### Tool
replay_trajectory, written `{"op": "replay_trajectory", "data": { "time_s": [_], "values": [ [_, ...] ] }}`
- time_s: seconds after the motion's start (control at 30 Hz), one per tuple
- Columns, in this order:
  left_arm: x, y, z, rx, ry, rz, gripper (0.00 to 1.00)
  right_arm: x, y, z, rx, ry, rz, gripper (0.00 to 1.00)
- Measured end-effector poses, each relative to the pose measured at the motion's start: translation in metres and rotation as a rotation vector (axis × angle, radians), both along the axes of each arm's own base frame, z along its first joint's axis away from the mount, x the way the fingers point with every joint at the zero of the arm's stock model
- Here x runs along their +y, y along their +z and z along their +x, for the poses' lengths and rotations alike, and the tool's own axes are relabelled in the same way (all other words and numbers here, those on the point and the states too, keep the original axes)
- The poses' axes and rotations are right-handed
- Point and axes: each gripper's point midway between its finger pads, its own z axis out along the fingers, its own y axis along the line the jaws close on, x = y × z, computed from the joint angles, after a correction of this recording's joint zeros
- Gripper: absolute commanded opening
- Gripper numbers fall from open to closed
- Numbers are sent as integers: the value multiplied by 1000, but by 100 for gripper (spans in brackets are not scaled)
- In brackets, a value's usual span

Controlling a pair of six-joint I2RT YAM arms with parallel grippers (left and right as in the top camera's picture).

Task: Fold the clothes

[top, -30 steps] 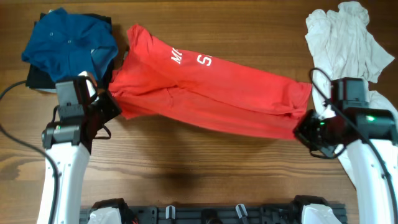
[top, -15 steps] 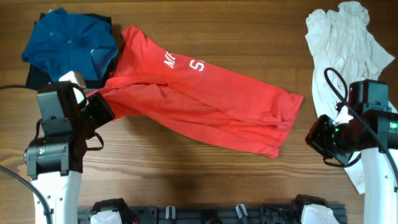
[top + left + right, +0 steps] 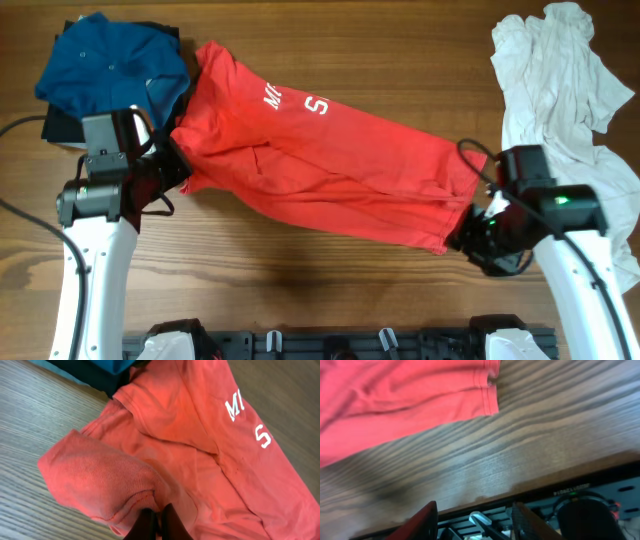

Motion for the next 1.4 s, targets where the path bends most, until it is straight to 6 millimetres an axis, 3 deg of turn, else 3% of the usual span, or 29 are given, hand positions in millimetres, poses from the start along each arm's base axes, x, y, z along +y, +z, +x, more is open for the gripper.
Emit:
{"op": "replay_trajectory", "data": {
  "time_s": [0.33, 0.47, 0.63, 0.8, 0.93, 1.13, 1.4],
  "values": [
    [-3, 0, 6, -13, -11, -2, 4, 8, -77, 8, 5, -87, -8, 44],
    [-3, -1, 6, -12, -11, -2, 4, 8, -93, 30, -15, -99, -20, 44],
    [-3, 0, 6, -13, -10, -2, 4, 2, -115, 40, 10, -91, -70, 44],
    [-3, 0, 6, -13, -11, -1, 4, 2, -119, 44, -1, -69, -72, 42],
    [-3, 0, 6, -13, -10, -1, 4, 1, -119, 44, 0, -58, -78, 35],
    [-3, 0, 6, -13, -10, -1, 4, -1, -119, 29, 59, -52, -87, 36],
    [-3, 0, 6, -13, -10, -2, 4, -1, -119, 27, 66, -52, -88, 35]
  ]
}}
